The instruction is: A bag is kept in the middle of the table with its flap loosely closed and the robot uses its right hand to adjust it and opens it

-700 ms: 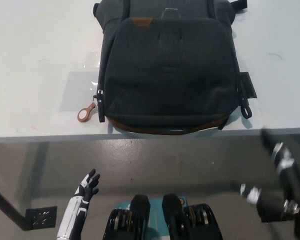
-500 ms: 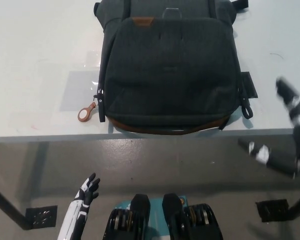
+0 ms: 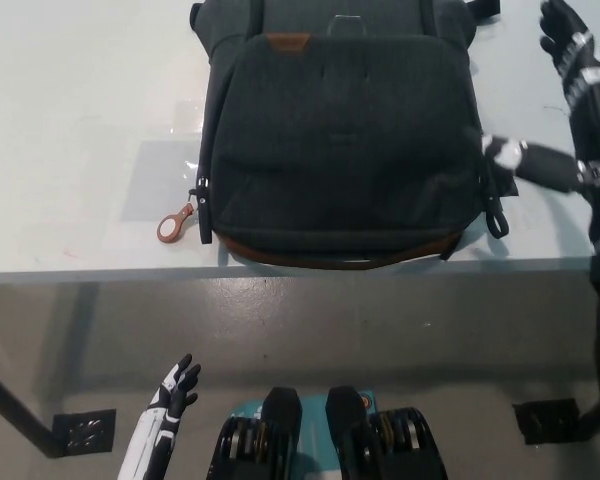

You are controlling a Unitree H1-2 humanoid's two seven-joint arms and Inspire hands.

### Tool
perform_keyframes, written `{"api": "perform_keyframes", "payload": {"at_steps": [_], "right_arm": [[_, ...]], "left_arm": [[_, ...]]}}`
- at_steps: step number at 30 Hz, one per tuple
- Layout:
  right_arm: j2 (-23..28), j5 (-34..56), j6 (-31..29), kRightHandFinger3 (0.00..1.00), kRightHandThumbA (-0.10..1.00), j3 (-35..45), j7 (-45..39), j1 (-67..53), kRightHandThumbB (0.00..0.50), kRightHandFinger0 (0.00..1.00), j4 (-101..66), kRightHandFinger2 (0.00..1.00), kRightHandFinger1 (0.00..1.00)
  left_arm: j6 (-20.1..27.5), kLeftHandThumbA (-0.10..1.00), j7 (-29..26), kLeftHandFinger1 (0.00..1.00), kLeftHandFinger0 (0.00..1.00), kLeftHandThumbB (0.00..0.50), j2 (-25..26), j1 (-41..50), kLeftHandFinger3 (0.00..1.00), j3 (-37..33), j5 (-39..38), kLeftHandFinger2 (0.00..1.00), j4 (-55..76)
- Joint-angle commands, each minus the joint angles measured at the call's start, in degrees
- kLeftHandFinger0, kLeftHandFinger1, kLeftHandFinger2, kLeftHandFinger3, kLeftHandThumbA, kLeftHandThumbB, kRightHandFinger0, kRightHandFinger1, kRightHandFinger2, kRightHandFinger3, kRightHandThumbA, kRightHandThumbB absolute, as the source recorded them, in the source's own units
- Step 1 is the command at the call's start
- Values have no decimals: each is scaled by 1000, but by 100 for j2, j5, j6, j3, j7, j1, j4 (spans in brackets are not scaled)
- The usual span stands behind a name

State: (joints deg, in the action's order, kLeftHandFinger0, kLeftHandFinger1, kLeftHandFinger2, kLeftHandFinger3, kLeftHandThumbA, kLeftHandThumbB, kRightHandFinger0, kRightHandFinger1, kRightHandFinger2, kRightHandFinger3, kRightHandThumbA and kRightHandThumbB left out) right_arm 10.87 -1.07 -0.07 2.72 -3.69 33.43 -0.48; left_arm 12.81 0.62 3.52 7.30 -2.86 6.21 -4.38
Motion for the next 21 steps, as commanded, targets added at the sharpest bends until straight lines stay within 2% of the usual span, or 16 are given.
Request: {"api": "perform_keyframes", "payload": {"at_steps": [1,3,4,7,9,15,21], "right_arm": [[-30,440,440,1000,1000,88,-171,778,280,1000,445,1000,1000],[-61,547,582,1000,1000,99,-217,921,280,1000,596,1000,1000],[-59,647,712,1000,1000,108,-301,1039,301,1000,731,1000,1000],[-65,984,911,1000,1000,192,-489,1291,267,1000,1046,1000,1000],[-51,1102,961,1000,1000,222,-586,1423,262,1000,1215,1000,1000],[-88,1612,1406,1000,1000,485,-735,1737,278,1000,1629,1000,1000],[-182,1723,1632,1000,1000,547,-733,1791,269,1000,1603,1000,1000]], "left_arm": [[272,1000,-31,1000,1000,323,1,-6,1000,-47,83,1000,31],[260,1000,-22,1000,1000,324,-2,10,1000,-48,58,1000,34],[258,1000,-39,1000,1000,327,-7,17,1000,-48,79,1000,27],[234,1000,-29,1000,1000,326,-15,39,1000,-61,72,1000,49],[195,1000,-7,1000,1000,326,-12,41,1000,-57,30,1000,79],[252,1000,-4,1000,1000,318,-3,52,1000,-91,70,1000,26],[196,1000,52,1000,1000,310,21,15,1000,-115,17,1000,51]]}}
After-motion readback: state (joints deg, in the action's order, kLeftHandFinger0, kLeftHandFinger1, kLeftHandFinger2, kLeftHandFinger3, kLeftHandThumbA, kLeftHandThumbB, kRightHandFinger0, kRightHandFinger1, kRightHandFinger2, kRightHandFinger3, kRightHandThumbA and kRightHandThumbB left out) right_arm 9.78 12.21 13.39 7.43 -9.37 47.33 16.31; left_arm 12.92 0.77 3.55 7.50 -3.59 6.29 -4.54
